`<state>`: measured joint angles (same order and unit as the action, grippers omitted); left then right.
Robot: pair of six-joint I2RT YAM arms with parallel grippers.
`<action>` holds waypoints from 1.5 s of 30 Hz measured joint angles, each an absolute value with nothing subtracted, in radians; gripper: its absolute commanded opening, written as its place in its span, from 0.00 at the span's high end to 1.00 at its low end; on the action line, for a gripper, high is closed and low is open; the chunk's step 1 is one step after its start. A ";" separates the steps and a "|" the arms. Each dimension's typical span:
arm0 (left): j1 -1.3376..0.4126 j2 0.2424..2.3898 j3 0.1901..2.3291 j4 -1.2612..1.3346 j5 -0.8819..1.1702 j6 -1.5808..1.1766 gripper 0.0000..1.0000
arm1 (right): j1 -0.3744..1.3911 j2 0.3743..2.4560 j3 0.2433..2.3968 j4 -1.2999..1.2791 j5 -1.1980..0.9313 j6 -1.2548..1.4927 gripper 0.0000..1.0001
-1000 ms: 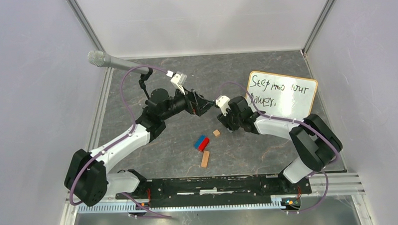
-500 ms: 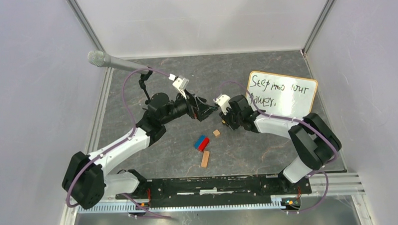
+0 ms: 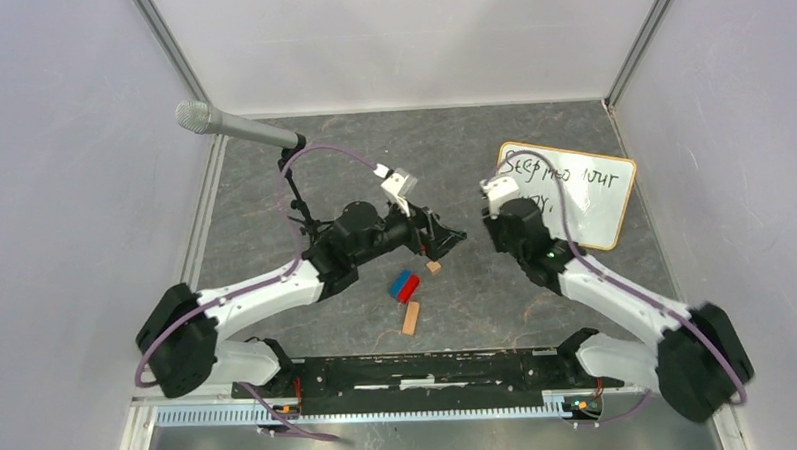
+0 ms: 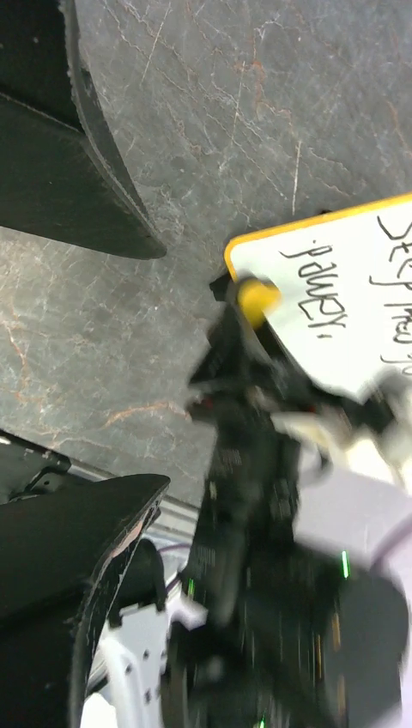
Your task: Erase the whiteboard
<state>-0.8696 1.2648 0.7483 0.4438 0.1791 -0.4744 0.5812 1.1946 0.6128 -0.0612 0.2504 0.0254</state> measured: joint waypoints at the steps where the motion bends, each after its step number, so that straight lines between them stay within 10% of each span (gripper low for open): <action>1: -0.878 1.297 0.765 0.444 0.168 -0.474 0.01 | 0.566 1.137 0.598 -0.071 0.295 0.047 0.84; 10: -0.884 1.690 1.082 0.420 0.169 -0.462 0.02 | 0.331 0.805 0.514 -0.131 0.549 0.126 0.85; 45: -0.690 2.339 1.690 0.474 0.592 -0.560 0.61 | 0.076 0.989 0.397 0.417 0.304 0.043 0.89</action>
<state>-0.6903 2.3394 1.6901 0.4744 0.5919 -0.5602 0.0761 0.9890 0.3965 0.4171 0.3038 0.0425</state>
